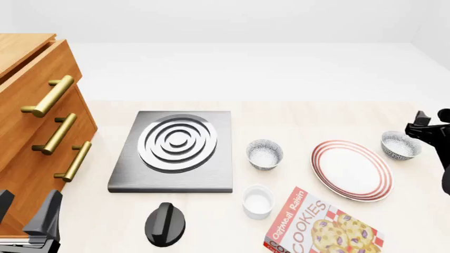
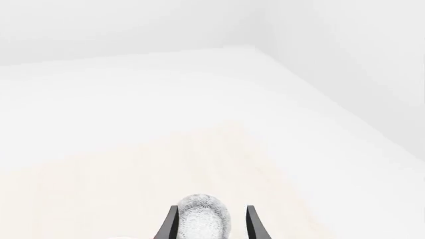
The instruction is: Pick the akita bowl next to the plate and place it on the plate.
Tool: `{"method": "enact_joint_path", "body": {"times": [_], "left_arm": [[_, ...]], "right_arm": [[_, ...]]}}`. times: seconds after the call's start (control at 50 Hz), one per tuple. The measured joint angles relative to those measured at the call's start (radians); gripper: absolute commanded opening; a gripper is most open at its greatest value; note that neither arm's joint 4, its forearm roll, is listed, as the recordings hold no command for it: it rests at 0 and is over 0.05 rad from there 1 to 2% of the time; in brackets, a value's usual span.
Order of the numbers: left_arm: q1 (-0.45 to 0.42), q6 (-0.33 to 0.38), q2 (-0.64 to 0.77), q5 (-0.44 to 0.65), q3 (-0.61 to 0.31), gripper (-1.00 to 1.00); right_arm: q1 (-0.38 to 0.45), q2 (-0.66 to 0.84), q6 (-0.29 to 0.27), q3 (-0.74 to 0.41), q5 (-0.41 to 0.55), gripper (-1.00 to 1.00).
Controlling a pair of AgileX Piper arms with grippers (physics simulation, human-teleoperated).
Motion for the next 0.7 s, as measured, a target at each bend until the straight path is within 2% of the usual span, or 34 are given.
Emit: {"method": "enact_joint_path", "body": {"times": [0.7], "left_arm": [[0.0, 0.0, 0.0, 0.0, 0.0, 1.0]], "right_arm": [[-0.027, 0.08, 0.019, -0.042, -0.003, 1.0]]}}
